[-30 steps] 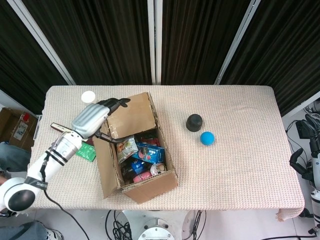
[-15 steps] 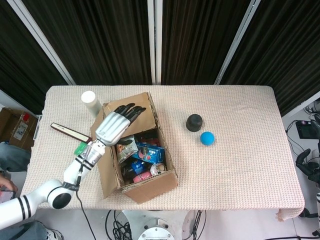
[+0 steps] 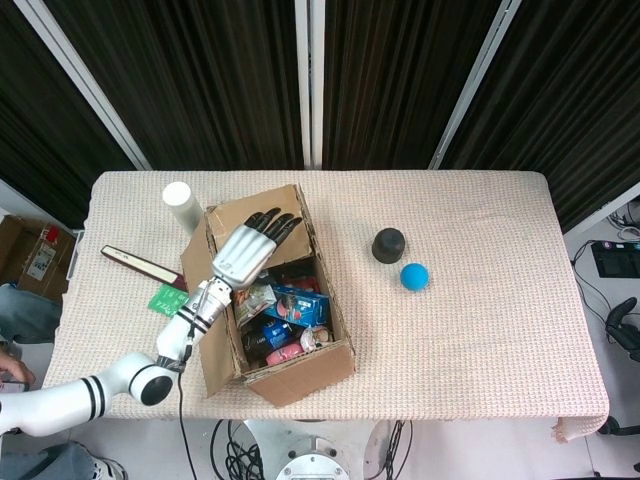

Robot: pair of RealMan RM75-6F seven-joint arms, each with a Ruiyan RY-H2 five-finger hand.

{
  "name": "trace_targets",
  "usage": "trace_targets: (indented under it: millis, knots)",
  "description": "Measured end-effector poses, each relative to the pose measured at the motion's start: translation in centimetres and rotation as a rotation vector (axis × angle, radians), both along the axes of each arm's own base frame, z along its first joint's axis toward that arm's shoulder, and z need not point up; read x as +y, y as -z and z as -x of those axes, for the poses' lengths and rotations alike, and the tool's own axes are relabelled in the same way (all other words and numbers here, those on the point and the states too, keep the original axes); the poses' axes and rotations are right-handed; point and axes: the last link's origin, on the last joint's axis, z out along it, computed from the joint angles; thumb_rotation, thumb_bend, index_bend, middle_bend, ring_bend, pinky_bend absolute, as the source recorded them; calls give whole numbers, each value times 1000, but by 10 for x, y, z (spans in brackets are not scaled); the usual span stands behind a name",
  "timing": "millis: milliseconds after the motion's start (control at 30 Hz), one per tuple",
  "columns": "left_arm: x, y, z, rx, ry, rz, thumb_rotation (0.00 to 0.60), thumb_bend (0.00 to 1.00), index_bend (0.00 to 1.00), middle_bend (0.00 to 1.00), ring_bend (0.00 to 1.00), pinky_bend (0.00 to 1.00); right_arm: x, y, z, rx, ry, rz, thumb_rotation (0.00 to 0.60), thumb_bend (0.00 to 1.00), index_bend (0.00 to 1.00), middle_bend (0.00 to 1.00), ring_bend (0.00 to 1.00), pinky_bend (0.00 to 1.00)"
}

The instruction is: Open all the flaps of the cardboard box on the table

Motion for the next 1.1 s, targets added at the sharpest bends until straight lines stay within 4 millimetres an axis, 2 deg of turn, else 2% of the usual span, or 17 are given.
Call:
trace_targets:
  millis: [200,367,567,867,1100]
  knots:
    - [6,9,-1,83,65,-95,600,0,52,95,70,200,0,0,2,0,8,-4,600,778,0,0,0,0]
    - [9,5,-3,106,91,-149,600,0,50,95,71,200,-1,0,3,-3,9,-6,600,778,0,0,0,0]
    - [11,-11,-6,110,107,-220,600,16,50,95,70,200,-3,0,4,-3,8,-10,600,778,0,0,0,0]
    - [16,-47,-16,94,134,-390,600,29,49,95,70,199,-5,2,2,-2,6,-16,600,778,0,0,0,0]
    - [31,-70,-21,94,143,-520,600,30,46,95,71,200,-6,3,2,1,9,-19,600,778,0,0,0,0]
